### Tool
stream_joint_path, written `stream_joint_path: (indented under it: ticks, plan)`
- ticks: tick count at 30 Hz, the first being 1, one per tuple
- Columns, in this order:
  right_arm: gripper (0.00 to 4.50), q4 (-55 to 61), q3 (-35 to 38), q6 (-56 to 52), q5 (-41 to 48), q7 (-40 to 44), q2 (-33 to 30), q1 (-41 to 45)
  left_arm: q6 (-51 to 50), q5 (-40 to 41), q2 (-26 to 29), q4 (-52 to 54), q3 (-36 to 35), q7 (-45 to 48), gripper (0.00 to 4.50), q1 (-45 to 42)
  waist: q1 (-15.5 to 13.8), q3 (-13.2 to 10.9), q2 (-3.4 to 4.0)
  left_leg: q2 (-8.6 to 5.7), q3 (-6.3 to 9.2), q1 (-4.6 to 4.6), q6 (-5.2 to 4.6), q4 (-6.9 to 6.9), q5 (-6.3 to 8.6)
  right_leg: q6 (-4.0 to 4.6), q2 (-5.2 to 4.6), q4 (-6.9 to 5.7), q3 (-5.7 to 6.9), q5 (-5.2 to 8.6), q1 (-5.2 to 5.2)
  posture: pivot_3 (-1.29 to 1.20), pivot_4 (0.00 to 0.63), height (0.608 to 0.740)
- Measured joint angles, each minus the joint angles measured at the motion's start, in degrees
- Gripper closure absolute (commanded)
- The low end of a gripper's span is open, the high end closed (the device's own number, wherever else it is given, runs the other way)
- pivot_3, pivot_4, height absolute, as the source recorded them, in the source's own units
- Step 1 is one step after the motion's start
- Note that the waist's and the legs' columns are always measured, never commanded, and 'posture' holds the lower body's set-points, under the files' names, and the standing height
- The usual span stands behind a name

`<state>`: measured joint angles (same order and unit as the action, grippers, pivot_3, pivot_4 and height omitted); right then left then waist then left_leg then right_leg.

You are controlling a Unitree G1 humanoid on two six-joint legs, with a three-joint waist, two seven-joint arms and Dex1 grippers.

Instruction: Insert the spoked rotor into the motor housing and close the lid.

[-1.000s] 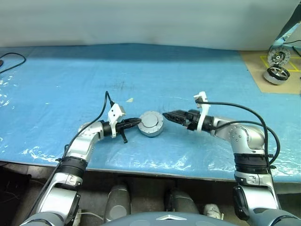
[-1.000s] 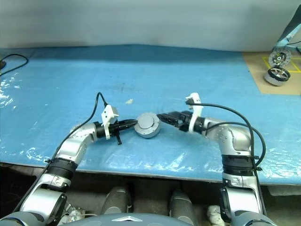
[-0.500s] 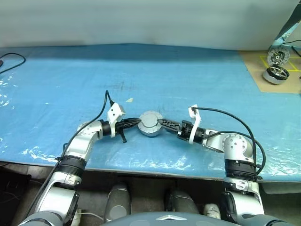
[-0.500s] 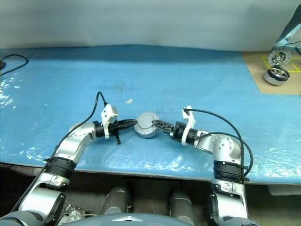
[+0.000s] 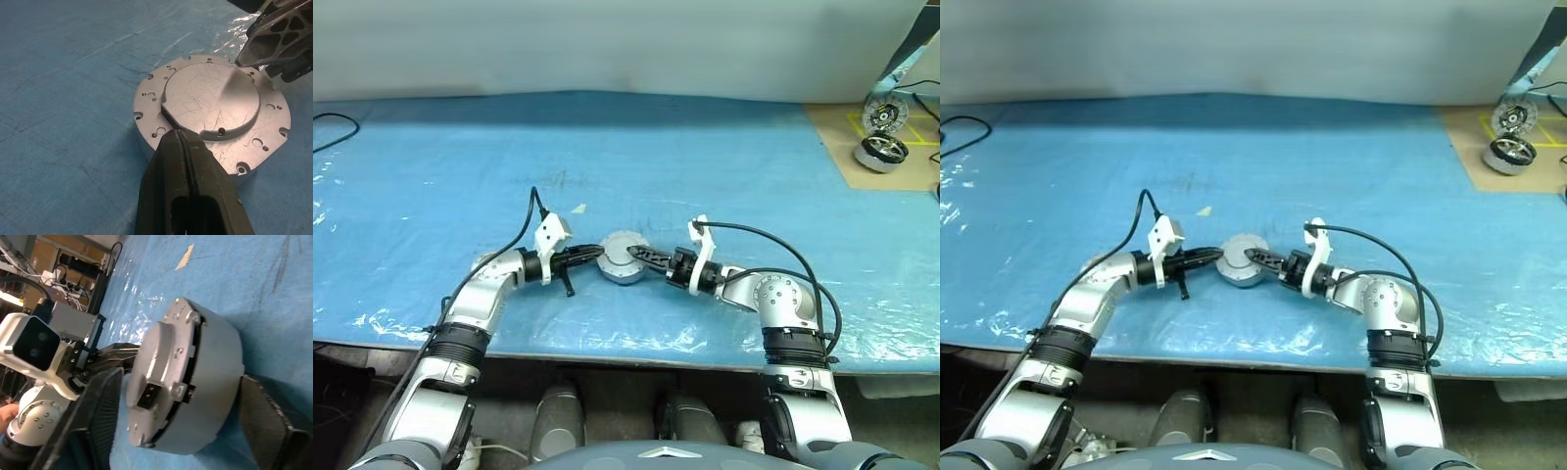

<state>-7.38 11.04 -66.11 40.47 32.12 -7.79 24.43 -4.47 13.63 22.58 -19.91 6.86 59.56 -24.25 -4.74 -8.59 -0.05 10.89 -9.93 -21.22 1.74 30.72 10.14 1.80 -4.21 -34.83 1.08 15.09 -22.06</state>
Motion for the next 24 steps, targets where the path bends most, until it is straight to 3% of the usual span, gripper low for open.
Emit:
stream_joint_path:
  ticks: [2, 8, 19, 24]
  plan:
    - [2.33, -0.19, -0.14, 0.22, -0.03, 0.18, 0.04, 0.00, -0.17, 0.00, 0.53, 0.23, -0.20, 0.05, 4.50, 0.18, 0.28, 0.00, 0.00, 0.00, 0.00, 0.00, 0.00, 0.00, 0.00, 0.00, 0.00, 0.00, 0.00, 0.00, -0.01, 0.00, 0.150, 0.740]
    - [3.31, 0.71, -0.57, 0.93, -0.26, 0.66, 0.41, 0.58, -1.25, -0.16, 1.31, 1.26, -0.89, -0.52, 4.50, 0.45, 0.46, 0.01, 0.00, -0.02, 0.00, 0.12, 0.00, 0.04, 0.00, 0.19, -0.02, 0.02, -0.01, 0.11, 0.15, 0.00, 0.150, 0.740]
    - [3.33, -0.92, -0.30, -0.12, 0.35, 0.01, 2.03, 1.69, -6.98, 3.44, 1.63, 2.64, -4.78, -1.21, 4.50, 0.31, 0.90, -0.01, -0.02, 0.03, 0.00, -0.03, -0.01, 0.04, -0.01, 0.21, 0.03, -0.03, -0.02, 0.11, -0.05, 0.00, 0.150, 0.740]
    - [3.33, -5.19, 3.20, -2.40, 2.63, -2.26, 4.42, 3.71, -18.74, 14.70, 4.05, 9.77, -10.65, 0.46, 4.50, -0.15, 0.79, -0.03, -0.06, 0.01, 0.00, -0.57, -0.04, 0.09, -0.05, 0.08, 0.04, -0.13, 0.07, -0.03, -0.52, 0.00, 0.150, 0.740]
